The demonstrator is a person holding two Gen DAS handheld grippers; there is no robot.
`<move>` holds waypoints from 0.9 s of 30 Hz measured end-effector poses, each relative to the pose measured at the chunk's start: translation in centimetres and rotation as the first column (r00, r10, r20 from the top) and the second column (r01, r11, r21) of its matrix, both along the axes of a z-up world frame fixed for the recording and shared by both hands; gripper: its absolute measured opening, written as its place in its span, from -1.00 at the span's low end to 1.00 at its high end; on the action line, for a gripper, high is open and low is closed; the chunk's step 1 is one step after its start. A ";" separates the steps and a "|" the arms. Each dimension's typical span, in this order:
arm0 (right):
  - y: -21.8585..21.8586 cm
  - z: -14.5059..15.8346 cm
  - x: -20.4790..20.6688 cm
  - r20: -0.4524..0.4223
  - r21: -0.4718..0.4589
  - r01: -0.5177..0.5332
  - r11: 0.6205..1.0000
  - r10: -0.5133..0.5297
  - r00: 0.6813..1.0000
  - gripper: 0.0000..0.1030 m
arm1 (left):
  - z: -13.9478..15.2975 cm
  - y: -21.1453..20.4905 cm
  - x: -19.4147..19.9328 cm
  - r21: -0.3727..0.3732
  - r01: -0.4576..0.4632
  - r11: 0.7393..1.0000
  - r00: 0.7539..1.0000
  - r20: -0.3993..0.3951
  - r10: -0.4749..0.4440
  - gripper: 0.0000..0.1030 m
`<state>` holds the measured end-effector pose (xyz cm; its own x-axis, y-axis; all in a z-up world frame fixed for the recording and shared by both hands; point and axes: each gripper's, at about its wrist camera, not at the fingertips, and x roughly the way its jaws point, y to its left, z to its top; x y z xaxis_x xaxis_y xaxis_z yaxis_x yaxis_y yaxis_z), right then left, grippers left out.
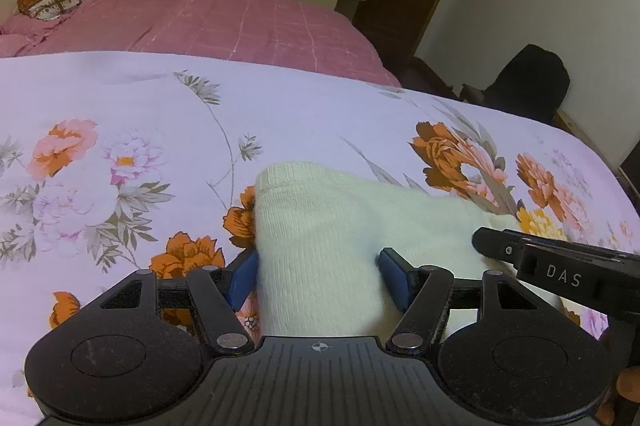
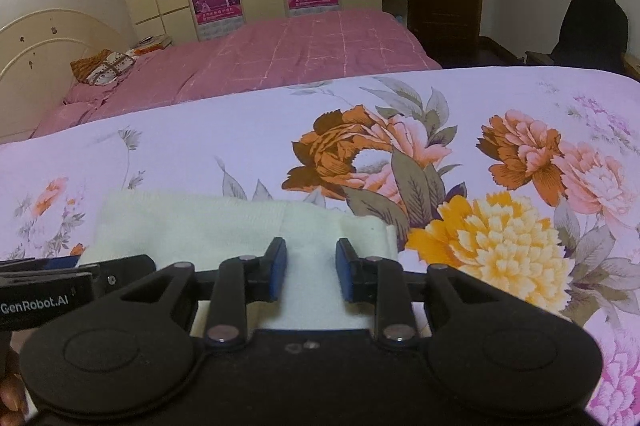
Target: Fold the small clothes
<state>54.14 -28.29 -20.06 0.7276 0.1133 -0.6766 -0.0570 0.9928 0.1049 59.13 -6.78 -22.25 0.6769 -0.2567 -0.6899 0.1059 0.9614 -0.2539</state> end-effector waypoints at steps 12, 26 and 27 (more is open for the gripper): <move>-0.2 3.6 -5.2 0.073 0.026 -0.029 0.999 0.027 0.997 -0.44 | 2.2 0.2 -3.6 -0.001 0.039 0.999 0.999 0.029 -0.039 0.28; 0.2 0.9 -11.3 0.011 -0.026 -0.033 0.999 0.033 0.999 -0.41 | 0.5 -0.4 -9.1 -0.009 0.073 0.997 0.997 -0.007 -0.073 0.49; 0.0 1.1 -11.3 0.009 -0.017 -0.026 1.000 0.026 1.000 -0.41 | 0.6 -0.4 -9.1 -0.004 0.073 0.997 0.997 -0.009 -0.073 0.49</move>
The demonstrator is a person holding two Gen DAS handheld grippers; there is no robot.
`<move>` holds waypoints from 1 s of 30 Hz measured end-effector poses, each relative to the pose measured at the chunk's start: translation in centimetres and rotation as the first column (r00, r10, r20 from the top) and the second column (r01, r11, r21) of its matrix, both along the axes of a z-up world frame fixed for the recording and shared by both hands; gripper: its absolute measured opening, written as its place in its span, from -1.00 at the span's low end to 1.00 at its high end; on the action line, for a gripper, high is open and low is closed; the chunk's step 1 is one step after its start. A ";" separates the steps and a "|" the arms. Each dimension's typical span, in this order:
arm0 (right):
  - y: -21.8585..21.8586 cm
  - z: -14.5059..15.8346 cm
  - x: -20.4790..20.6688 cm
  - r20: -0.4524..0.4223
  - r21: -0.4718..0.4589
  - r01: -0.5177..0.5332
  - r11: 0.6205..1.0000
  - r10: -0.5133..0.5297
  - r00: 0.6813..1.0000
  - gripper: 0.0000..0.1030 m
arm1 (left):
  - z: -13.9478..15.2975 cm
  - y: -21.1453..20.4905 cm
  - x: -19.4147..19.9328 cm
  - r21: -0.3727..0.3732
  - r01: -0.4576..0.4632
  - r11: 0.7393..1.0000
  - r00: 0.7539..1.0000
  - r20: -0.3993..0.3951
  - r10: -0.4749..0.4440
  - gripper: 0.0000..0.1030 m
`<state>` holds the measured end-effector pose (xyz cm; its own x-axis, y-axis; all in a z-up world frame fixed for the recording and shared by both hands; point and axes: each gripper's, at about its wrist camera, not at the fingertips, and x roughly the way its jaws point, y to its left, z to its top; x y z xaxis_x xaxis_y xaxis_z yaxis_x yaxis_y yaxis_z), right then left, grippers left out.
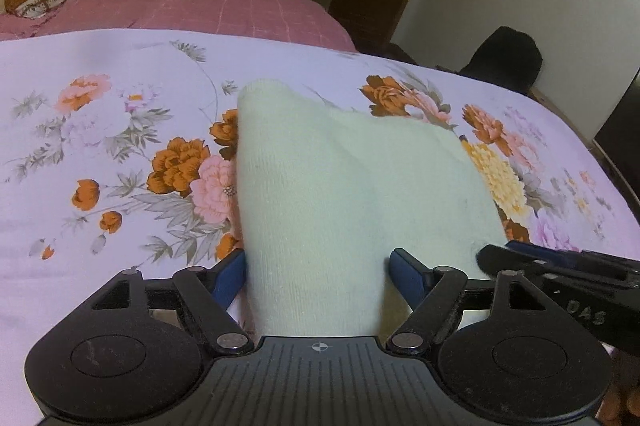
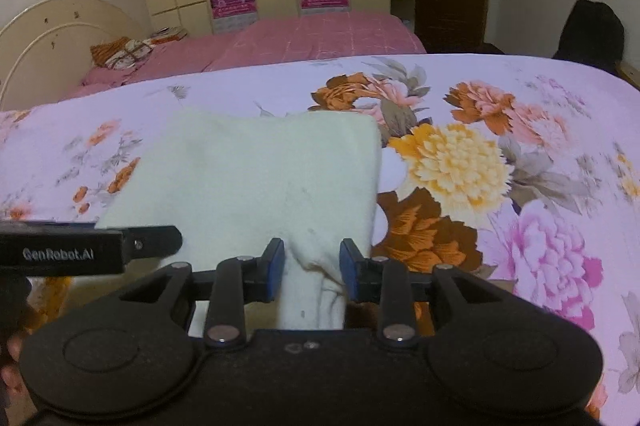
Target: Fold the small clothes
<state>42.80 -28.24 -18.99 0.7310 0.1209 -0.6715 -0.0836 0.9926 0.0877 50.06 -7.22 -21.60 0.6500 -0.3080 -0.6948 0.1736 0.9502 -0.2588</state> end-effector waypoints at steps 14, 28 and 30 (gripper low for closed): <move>-0.5 1.1 -5.3 -0.012 0.014 0.016 1.000 -0.016 1.000 -0.34 | 0.1 0.1 -3.8 0.005 0.035 0.999 0.999 -0.040 -0.035 0.49; -1.1 -1.4 -10.0 -0.132 0.033 0.093 0.995 -0.087 0.987 -0.29 | -0.8 -0.2 -9.6 0.048 0.114 0.992 0.993 -0.018 -0.113 0.49; -0.6 -1.5 -10.3 -0.136 0.021 0.087 0.996 -0.083 0.987 -0.33 | -0.8 -0.4 -10.0 0.061 0.120 0.991 0.993 -0.009 -0.120 0.49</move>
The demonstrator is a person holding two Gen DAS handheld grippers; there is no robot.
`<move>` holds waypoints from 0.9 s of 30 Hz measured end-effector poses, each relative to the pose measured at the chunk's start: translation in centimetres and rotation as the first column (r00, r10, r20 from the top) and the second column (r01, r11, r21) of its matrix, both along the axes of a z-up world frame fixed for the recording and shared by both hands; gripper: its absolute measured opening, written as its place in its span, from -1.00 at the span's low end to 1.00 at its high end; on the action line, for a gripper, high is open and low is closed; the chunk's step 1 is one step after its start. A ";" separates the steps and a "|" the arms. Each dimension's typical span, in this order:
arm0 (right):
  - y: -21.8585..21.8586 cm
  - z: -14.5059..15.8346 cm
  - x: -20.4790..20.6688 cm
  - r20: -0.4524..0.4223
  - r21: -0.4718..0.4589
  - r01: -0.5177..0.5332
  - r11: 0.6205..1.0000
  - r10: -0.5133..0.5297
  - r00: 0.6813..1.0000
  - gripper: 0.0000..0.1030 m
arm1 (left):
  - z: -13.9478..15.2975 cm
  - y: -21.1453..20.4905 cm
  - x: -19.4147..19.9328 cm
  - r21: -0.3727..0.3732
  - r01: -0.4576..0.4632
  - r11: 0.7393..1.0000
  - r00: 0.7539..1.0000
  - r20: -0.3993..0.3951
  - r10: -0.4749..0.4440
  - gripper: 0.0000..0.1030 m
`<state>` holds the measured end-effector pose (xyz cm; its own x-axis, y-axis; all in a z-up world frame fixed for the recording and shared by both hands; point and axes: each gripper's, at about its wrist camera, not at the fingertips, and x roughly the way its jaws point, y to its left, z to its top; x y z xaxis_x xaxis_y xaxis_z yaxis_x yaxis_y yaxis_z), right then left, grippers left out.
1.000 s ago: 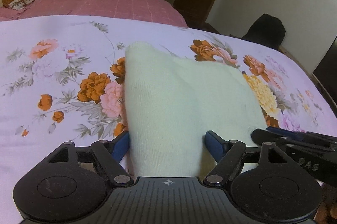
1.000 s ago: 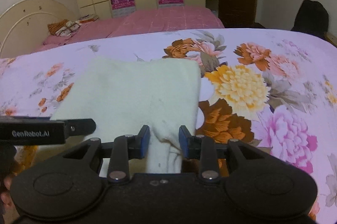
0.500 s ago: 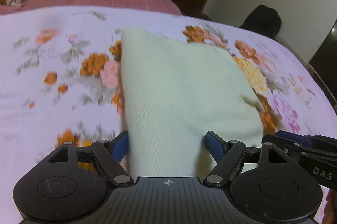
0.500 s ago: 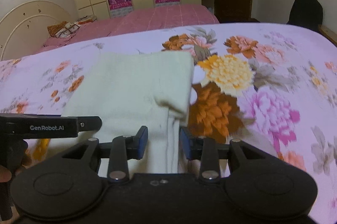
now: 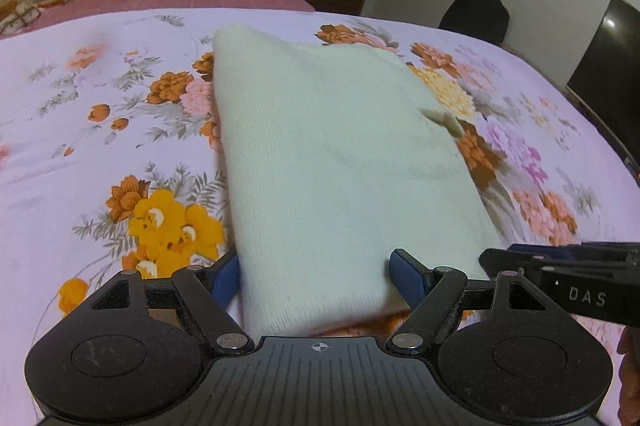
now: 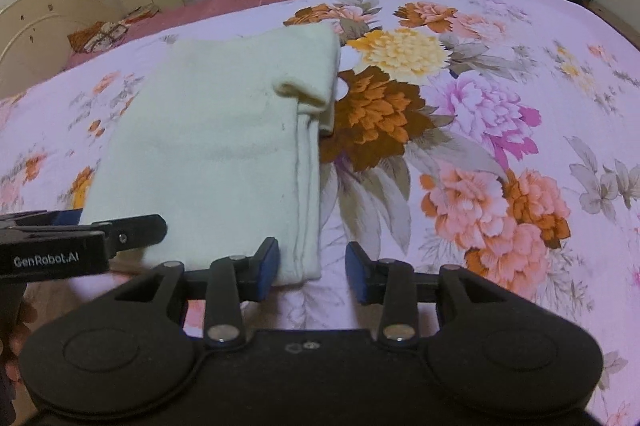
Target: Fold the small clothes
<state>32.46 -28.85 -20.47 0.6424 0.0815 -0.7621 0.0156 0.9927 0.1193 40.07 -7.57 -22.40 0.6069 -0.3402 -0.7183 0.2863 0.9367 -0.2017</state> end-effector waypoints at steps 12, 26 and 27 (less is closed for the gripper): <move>-0.3 0.5 -0.2 0.022 0.058 -0.040 0.998 0.038 0.999 -0.75 | 0.8 0.4 -0.4 -0.043 -0.024 0.999 1.000 -0.012 0.024 0.49; -4.7 2.8 2.1 0.061 0.186 -0.027 0.982 0.016 0.998 -0.27 | 1.0 -0.3 1.5 -0.071 -0.064 0.995 0.997 -0.057 0.060 0.49; -4.7 3.0 2.6 0.063 0.192 -0.036 0.981 0.024 0.998 -0.16 | 1.4 0.1 1.8 -0.092 -0.085 0.992 0.995 -0.060 0.079 0.49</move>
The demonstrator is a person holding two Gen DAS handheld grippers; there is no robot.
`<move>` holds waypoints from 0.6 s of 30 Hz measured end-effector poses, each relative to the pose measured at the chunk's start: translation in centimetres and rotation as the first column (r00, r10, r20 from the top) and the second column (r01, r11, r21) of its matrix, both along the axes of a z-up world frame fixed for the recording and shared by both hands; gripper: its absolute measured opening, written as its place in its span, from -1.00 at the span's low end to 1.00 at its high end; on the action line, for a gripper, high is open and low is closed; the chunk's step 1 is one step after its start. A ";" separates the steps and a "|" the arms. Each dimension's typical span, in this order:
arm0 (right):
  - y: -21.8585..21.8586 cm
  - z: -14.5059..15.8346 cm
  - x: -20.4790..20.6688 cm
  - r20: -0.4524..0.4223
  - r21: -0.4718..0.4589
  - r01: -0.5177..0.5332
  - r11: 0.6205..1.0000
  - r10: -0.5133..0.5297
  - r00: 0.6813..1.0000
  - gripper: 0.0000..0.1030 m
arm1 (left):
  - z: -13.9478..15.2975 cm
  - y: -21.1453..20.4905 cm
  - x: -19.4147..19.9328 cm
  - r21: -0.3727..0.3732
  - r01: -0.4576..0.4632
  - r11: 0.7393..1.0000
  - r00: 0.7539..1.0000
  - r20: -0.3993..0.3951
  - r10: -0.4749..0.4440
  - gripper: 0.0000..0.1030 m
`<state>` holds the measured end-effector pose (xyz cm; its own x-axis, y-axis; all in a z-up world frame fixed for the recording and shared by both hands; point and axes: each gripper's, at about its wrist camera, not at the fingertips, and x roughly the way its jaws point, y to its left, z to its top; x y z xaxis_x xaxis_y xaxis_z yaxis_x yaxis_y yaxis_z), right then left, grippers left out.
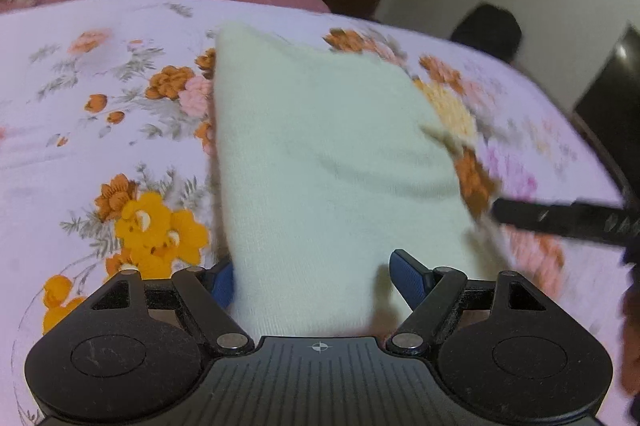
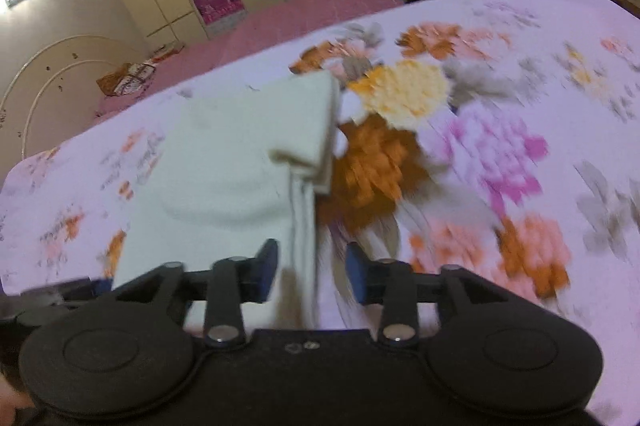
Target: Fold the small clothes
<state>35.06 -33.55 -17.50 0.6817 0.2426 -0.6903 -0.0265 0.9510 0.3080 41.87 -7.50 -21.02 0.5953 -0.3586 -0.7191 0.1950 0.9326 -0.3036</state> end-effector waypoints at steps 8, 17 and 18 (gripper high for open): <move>-0.2 -0.2 4.7 -0.027 0.066 0.002 0.998 0.000 1.000 0.24 | 1.6 1.4 3.9 -0.018 -0.071 0.997 0.997 0.038 0.072 0.49; -0.8 -1.1 8.6 -0.061 0.106 0.002 0.994 0.004 0.998 0.45 | -0.6 1.2 7.5 -0.074 -0.097 0.992 0.995 -0.037 0.095 0.49; -0.9 -1.4 8.9 -0.069 0.111 0.003 0.994 0.004 0.998 0.45 | -0.9 1.2 7.6 -0.087 -0.097 0.992 0.995 -0.045 0.093 0.49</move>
